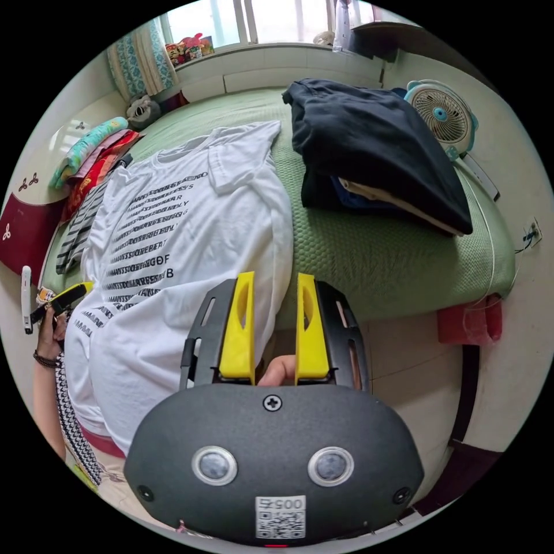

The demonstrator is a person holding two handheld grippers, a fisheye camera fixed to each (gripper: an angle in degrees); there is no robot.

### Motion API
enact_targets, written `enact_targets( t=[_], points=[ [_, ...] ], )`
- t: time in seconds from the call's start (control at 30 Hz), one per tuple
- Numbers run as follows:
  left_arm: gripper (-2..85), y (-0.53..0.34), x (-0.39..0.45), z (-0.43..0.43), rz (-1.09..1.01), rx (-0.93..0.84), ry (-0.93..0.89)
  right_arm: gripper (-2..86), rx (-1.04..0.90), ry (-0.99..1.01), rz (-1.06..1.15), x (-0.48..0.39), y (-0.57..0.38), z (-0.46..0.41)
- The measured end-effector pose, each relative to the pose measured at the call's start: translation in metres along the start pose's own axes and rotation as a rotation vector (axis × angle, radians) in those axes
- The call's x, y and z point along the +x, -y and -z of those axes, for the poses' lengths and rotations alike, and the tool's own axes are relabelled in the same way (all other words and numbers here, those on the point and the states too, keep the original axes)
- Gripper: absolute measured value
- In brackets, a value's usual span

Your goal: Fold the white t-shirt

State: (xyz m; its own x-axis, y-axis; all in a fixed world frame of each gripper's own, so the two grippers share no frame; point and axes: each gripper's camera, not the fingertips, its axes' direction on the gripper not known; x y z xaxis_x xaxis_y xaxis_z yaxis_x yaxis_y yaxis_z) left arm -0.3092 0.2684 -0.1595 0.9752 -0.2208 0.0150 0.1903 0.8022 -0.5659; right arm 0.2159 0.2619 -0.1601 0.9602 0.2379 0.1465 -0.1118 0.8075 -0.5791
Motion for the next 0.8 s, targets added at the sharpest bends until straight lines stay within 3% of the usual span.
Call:
enact_targets(
  t=[0.3,0.5,0.8],
  points=[
    [5.7,-0.012,-0.003,0.019,-0.009,0.004,-0.022,3.3,0.022,-0.048,0.043,-0.016,-0.008,0.007],
    [2.2,-0.011,0.004,0.039,-0.070,-0.009,0.015,-0.9,-0.061,-0.051,0.041,-0.019,-0.002,0.003],
    [1.2,0.023,-0.008,0.131,-0.116,0.180,0.091,-1.6,0.178,-0.118,0.150,-0.030,0.032,0.085]
  ],
)
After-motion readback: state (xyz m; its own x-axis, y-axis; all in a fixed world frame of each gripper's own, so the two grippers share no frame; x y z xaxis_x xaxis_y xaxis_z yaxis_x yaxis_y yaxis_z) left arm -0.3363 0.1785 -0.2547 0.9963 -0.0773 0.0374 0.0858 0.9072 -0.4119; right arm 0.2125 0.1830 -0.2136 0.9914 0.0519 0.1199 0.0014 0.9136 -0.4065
